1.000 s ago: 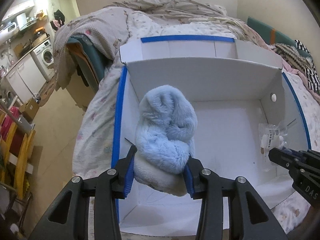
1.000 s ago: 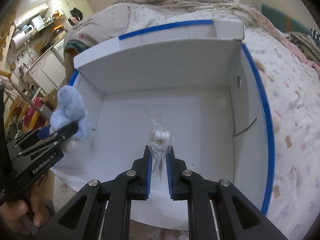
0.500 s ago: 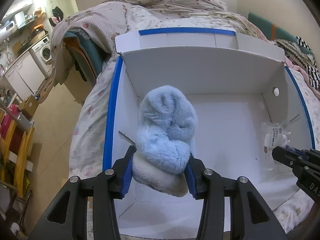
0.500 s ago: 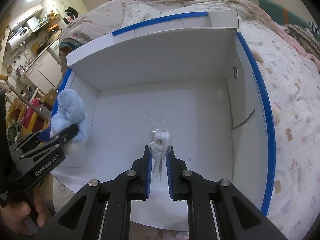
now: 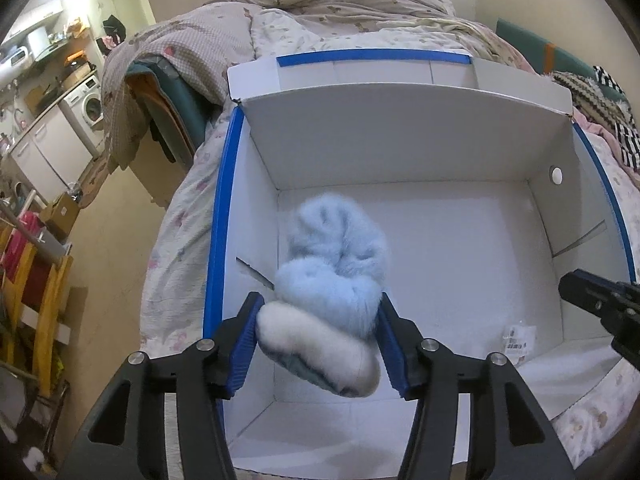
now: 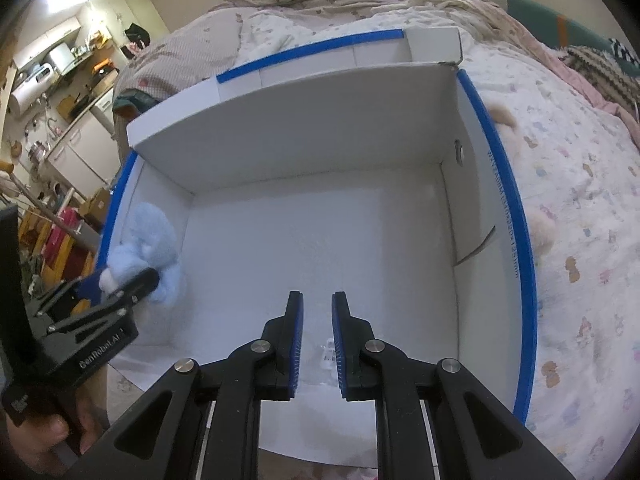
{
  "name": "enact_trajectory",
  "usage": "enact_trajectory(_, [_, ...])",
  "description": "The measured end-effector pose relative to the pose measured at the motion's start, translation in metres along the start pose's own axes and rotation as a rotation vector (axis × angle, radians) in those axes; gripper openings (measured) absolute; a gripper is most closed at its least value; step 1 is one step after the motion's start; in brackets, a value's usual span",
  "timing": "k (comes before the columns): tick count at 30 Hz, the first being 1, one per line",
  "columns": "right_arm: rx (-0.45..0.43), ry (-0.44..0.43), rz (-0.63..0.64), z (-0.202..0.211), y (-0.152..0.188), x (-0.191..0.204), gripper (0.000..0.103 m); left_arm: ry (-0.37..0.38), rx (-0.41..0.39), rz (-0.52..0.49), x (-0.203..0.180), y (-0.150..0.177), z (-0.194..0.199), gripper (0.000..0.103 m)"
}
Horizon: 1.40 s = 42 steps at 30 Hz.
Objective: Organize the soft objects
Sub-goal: 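Open the left tool to drop the slipper while the right tool releases the bagged sock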
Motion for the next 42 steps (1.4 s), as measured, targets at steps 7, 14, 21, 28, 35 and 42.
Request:
enact_trajectory(7, [-0.021, -0.028, -0.021, 0.004, -0.002, -0.001, 0.076, 0.007, -0.008, 0.006, 0.000, -0.003, 0.005, 0.067])
enact_trajectory(14, [-0.048, -0.046, -0.051, 0.010, -0.006, -0.004, 0.091, 0.026, -0.053, -0.002, -0.005, -0.005, 0.017, 0.072])
enact_trajectory(21, [-0.077, -0.033, -0.072, 0.014, -0.008, -0.009, 0.100, 0.004, -0.081, -0.002, -0.005, -0.006, 0.026, 0.072])
enact_trajectory(28, [-0.143, -0.053, -0.103, 0.027, -0.007, -0.012, 0.103, 0.005, -0.084, 0.034, 0.002, 0.001, 0.033, 0.072])
enact_trajectory(35, [-0.194, -0.031, -0.077, 0.044, 0.003, -0.004, 0.103, 0.007, -0.114, 0.053, 0.012, 0.008, 0.051, 0.072])
enact_trajectory(42, [-0.212, -0.018, -0.049, 0.065, 0.018, -0.001, 0.103, -0.005, -0.134, 0.020, 0.018, 0.019, 0.070, 0.072])
Point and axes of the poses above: each gripper's, at about its wrist camera, not at the fingertips, and z roughly against the way its jaws point, x to its left, y to its underside, the point moved 5 cm from there along -z, roughly the way its jaws point, and after that the axes turned 2 degrees about x, right-handed, at the moved point
